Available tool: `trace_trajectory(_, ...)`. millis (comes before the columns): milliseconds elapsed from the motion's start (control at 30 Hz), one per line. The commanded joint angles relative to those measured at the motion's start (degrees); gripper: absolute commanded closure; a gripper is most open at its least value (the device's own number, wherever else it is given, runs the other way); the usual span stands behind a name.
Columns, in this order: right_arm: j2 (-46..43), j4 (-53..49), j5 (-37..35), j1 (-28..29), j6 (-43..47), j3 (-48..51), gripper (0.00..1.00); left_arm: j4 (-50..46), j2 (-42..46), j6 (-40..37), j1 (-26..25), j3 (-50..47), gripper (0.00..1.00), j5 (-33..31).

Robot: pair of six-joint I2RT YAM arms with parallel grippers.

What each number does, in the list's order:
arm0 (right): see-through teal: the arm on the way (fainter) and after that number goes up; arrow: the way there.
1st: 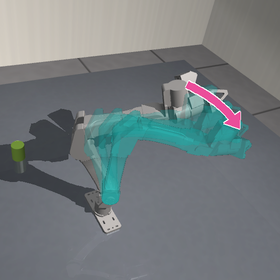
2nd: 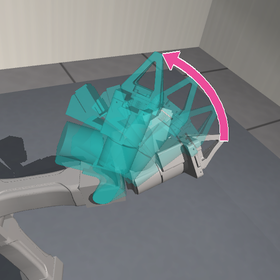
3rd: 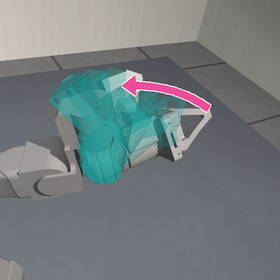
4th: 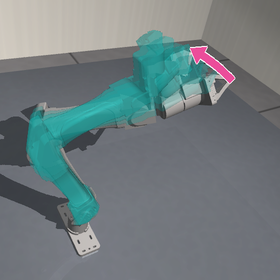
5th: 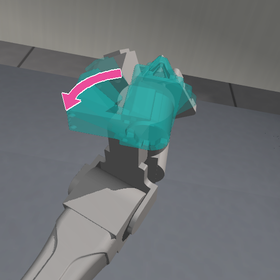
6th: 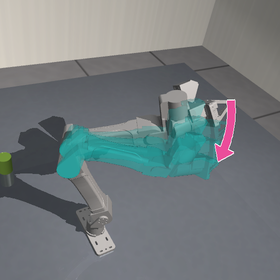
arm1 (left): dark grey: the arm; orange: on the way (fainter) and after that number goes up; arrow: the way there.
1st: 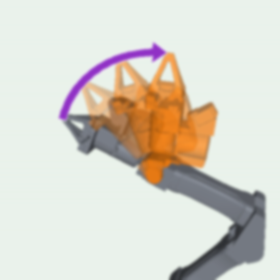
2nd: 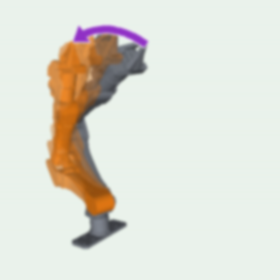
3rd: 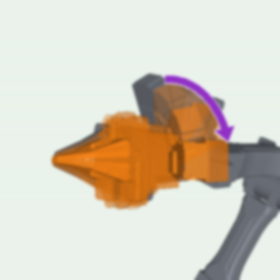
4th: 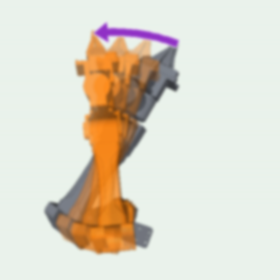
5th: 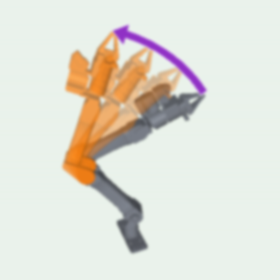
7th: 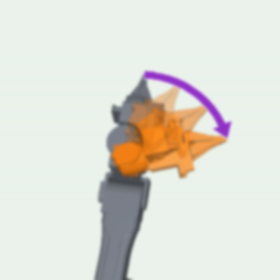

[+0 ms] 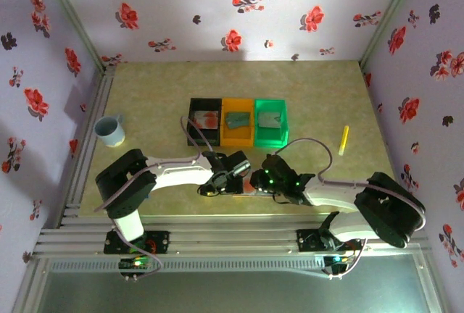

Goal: Take the credit cards out of the card holder

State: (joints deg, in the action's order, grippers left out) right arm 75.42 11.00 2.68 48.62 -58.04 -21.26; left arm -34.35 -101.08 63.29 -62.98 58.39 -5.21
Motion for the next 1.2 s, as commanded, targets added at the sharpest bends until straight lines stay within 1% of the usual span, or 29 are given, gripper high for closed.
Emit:
trace_trajectory(0,0.70,3.19,2.05,-0.35,1.44,2.09,0.79,5.43,-9.23,0.68,-1.00,-5.84,0.07,12.17)
trace_trajectory(167,0.08,5.84,4.10,-0.36,2.05,2.92,0.81,5.52,-9.73,0.66,-1.00,-5.59,0.07,12.33)
trace_trajectory(267,-0.51,7.20,4.91,-0.36,2.05,3.49,0.86,5.76,-9.75,0.68,-1.00,-5.56,0.07,12.50)
trace_trajectory(567,-1.37,8.81,5.91,-0.32,2.14,4.51,0.92,5.84,-9.95,0.56,-1.00,-5.32,0.07,12.68)
trace_trajectory(833,-1.72,12.25,7.87,-0.29,2.14,5.50,0.95,5.96,-10.06,0.54,-0.99,-5.30,0.07,12.86)
trace_trajectory(867,-1.83,12.44,8.25,-0.34,2.23,5.52,0.96,5.96,-10.06,0.53,-1.00,-5.29,0.07,12.86)
trace_trajectory(1000,-2.63,11.65,8.21,-0.30,2.84,5.52,1.00,5.96,-9.95,0.55,-1.00,-5.23,0.07,12.86)
trace_trajectory(1167,-3.98,9.20,6.79,-0.34,3.46,5.61,1.00,5.91,-9.93,0.62,-1.00,-5.29,0.07,12.95)
